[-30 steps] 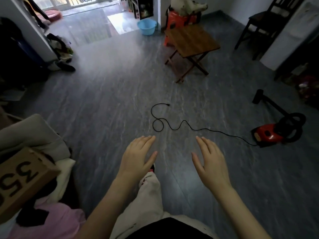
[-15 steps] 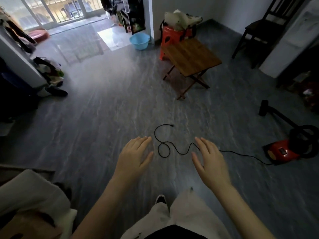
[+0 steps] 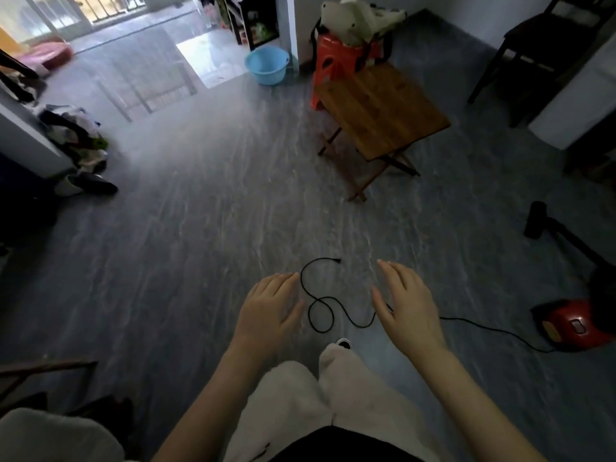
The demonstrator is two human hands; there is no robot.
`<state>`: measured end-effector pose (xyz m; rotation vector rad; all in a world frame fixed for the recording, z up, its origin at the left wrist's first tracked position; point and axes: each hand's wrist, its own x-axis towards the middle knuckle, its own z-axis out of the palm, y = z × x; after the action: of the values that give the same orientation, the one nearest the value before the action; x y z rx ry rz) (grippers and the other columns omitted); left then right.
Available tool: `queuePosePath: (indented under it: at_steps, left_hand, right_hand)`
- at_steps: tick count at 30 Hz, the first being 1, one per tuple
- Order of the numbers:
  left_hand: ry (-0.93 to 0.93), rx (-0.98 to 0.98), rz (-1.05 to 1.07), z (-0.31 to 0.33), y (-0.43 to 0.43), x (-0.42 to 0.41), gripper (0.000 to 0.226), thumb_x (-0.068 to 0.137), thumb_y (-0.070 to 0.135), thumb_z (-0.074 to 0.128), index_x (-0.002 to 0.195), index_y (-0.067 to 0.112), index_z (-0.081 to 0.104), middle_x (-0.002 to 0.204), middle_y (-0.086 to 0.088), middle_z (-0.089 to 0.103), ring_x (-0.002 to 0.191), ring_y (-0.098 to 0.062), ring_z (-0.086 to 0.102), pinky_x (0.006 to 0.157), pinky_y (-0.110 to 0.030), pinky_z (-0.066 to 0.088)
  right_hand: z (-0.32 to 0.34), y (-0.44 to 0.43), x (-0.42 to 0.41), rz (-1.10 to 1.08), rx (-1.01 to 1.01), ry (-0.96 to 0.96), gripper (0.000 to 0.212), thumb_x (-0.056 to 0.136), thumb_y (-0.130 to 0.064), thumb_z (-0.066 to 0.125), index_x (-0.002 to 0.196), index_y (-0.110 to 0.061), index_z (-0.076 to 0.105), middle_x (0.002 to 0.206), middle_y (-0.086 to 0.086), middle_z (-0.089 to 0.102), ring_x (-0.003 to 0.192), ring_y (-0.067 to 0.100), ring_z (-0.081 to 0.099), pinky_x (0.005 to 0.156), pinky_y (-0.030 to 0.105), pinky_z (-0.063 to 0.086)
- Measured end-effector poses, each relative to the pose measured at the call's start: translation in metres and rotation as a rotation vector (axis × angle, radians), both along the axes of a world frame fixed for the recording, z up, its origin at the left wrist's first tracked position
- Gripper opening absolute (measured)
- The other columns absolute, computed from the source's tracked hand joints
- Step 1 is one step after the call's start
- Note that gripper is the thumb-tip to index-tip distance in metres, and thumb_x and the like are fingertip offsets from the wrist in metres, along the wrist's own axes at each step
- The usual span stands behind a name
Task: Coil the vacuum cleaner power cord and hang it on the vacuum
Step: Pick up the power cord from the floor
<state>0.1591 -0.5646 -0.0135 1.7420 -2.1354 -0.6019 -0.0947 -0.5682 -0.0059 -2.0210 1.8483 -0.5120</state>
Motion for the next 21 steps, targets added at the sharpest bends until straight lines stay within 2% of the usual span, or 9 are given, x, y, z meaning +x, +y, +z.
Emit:
queuePosePath:
  at_steps: [7, 10, 13, 16, 21]
  left_hand:
    - [-0.02, 0.03, -0.078, -0.011, -0.092, 0.021, 0.051, 0.094, 0.043, 0.042, 0.137, 0.016, 0.049, 0.136, 0.001, 0.055, 0.127, -0.017, 0.046, 0.107, -0.027, 0.029]
    - [-0.049, 0.059, -0.166, -0.03, -0.133, 0.037, 0.052, 0.093, 0.043, 0.043, 0.137, 0.016, 0.048, 0.136, 0.001, 0.055, 0.127, -0.017, 0.046, 0.107, -0.028, 0.029]
    - [-0.088, 0.105, -0.291, -0.063, -0.175, 0.055, 0.054, 0.093, 0.045, 0.04, 0.14, 0.018, 0.044, 0.139, 0.003, 0.052, 0.129, -0.015, 0.042, 0.109, -0.029, 0.027]
    - [-0.114, 0.111, -0.386, -0.105, -0.213, 0.069, 0.054, 0.093, 0.045, 0.038, 0.139, 0.017, 0.044, 0.137, 0.001, 0.054, 0.127, -0.018, 0.045, 0.108, -0.035, 0.034]
    - [-0.093, 0.18, -0.334, -0.2, -0.252, 0.082, 0.055, 0.094, 0.046, 0.041, 0.143, 0.02, 0.039, 0.139, 0.001, 0.051, 0.128, -0.019, 0.044, 0.107, -0.038, 0.037]
  right_hand:
    - [-0.012, -0.082, 0.019, -0.082, 0.026, 0.027, 0.053, 0.096, -0.041, 0.039, 0.138, -0.01, 0.048, 0.133, 0.011, 0.056, 0.123, 0.026, 0.051, 0.101, 0.04, 0.044]
    - [-0.031, -0.107, 0.035, -0.156, 0.036, 0.031, 0.053, 0.096, -0.041, 0.038, 0.138, -0.01, 0.048, 0.133, 0.012, 0.055, 0.123, 0.027, 0.051, 0.098, 0.044, 0.047]
    - [-0.064, -0.127, 0.054, -0.242, 0.054, 0.04, 0.054, 0.095, -0.041, 0.038, 0.138, -0.01, 0.048, 0.133, 0.013, 0.056, 0.121, 0.03, 0.052, 0.094, 0.047, 0.049]
    - [-0.107, -0.145, 0.073, -0.285, 0.072, 0.04, 0.055, 0.095, -0.041, 0.037, 0.139, -0.01, 0.048, 0.134, 0.013, 0.055, 0.119, 0.031, 0.053, 0.094, 0.049, 0.048]
    - [-0.202, -0.16, 0.09, -0.33, 0.146, 0.029, 0.054, 0.096, -0.04, 0.039, 0.141, -0.011, 0.044, 0.138, 0.011, 0.053, 0.122, 0.029, 0.051, 0.1, 0.044, 0.045]
